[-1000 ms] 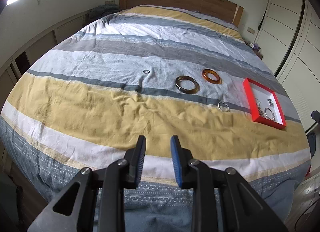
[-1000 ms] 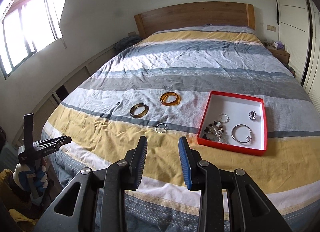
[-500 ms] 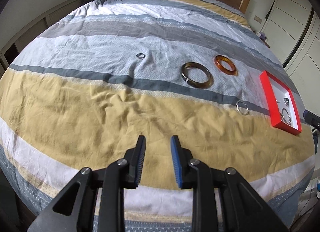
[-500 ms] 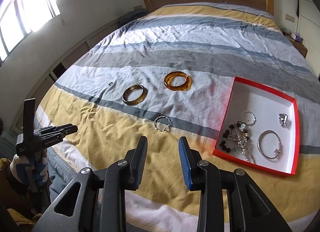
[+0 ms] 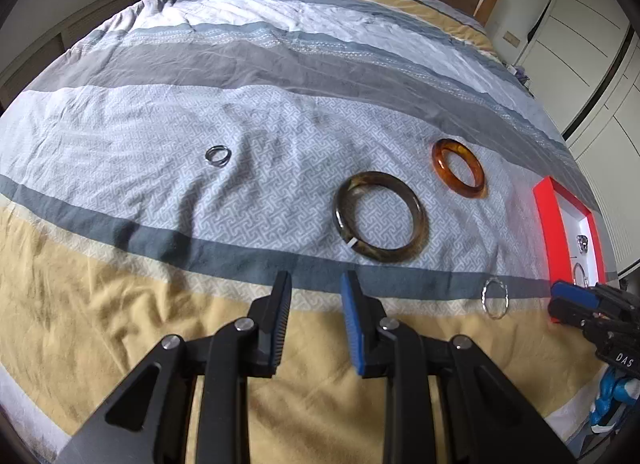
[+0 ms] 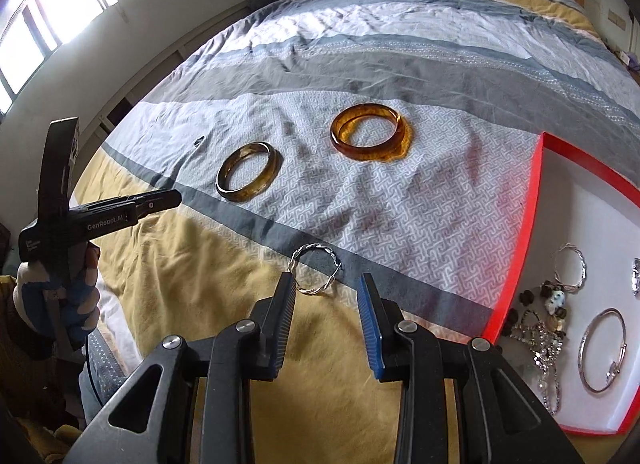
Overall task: Organize jewelry
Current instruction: 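Grasp the dark tortoiseshell bangle with the left tool while the right tool grasps the silver hoop, then carry the dark bangle and the silver hoop over the red box with both tools, then open both tools to release the bangle and the hoop into the box, then withdraw both tools from the box toward the amber bangle and small ring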
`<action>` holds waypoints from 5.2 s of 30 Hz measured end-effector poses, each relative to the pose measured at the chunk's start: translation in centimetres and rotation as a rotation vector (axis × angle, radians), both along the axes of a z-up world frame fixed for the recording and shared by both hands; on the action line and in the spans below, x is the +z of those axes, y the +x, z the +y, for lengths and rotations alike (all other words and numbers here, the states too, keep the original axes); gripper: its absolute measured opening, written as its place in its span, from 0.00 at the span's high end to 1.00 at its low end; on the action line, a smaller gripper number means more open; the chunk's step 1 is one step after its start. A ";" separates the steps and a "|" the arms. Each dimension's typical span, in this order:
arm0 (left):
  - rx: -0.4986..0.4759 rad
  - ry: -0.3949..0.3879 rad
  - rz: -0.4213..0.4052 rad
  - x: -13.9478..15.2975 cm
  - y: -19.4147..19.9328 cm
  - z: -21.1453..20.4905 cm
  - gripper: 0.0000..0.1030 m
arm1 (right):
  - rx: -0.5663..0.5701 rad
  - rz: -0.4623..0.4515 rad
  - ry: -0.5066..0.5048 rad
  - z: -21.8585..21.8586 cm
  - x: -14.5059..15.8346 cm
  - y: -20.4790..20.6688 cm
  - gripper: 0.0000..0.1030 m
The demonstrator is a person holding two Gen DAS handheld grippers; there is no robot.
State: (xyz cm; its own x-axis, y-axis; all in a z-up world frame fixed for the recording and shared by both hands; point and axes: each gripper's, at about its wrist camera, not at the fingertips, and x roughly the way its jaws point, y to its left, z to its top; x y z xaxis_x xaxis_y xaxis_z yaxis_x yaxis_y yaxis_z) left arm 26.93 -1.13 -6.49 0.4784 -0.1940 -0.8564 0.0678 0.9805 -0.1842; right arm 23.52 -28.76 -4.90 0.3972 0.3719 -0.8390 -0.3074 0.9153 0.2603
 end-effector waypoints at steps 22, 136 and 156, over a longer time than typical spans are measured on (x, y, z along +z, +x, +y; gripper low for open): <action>0.040 -0.067 0.012 -2.1 3.2 -0.9 0.76 | 0.029 0.063 -0.009 1.2 -5.7 3.5 0.87; -0.339 0.055 -0.156 8.1 -4.5 -29.4 0.77 | -0.417 -0.170 -0.207 -24.3 7.7 -7.2 0.59; -0.114 0.134 -0.333 17.6 -22.3 -12.3 0.77 | -0.402 -0.319 -0.087 -12.8 16.0 -23.6 0.52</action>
